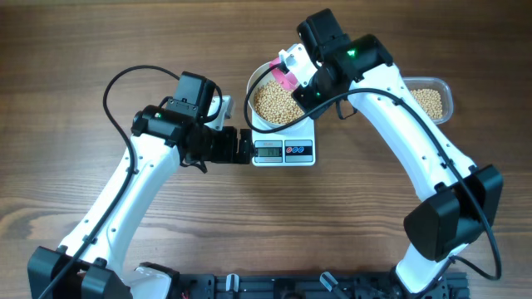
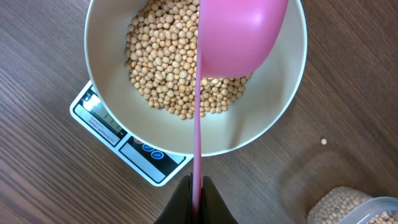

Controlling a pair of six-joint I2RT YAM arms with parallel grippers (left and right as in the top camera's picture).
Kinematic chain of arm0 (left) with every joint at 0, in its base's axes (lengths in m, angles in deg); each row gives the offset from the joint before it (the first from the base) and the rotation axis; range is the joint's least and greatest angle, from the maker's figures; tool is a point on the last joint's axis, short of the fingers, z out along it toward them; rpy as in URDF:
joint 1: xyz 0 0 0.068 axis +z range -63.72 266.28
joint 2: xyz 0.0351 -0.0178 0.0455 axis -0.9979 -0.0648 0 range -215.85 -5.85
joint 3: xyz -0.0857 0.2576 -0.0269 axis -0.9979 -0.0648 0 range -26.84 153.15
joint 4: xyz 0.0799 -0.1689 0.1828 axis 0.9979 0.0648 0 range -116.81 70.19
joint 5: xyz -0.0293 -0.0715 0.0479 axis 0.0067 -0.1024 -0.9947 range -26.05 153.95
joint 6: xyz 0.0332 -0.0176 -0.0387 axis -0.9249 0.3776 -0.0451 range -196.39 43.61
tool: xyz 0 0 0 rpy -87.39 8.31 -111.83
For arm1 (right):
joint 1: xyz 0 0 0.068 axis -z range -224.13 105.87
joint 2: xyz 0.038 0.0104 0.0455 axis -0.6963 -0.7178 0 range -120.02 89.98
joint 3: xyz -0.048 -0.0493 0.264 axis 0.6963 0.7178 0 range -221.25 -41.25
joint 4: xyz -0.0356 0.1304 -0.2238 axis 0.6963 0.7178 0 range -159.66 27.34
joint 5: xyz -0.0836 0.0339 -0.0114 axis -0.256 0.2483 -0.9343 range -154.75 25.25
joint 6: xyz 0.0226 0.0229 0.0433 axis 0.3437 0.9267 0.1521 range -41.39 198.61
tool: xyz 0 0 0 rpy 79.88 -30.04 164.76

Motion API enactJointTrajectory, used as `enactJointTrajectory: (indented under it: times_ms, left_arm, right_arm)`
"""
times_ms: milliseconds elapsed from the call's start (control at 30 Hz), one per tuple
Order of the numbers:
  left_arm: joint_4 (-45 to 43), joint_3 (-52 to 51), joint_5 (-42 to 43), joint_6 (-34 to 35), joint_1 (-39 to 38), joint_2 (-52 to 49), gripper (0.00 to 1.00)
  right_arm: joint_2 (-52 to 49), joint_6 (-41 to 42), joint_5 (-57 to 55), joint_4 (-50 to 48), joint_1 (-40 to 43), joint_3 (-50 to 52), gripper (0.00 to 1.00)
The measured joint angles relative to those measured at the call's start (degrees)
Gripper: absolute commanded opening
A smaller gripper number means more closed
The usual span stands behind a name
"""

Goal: Scoop item into bowl and weigh 150g on scale

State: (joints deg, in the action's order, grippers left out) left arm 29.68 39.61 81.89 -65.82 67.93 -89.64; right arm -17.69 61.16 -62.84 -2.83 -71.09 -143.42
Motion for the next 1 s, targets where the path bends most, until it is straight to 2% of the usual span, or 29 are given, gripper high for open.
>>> enactJointTrajectory:
  times_ms: [1000]
  left_arm:
    - [0.00,0.00,0.00,0.00,0.00,0.00,1.00]
  right_arm:
    - [0.00,-0.92,-4.15,-0.94,0.00,0.00,0.04]
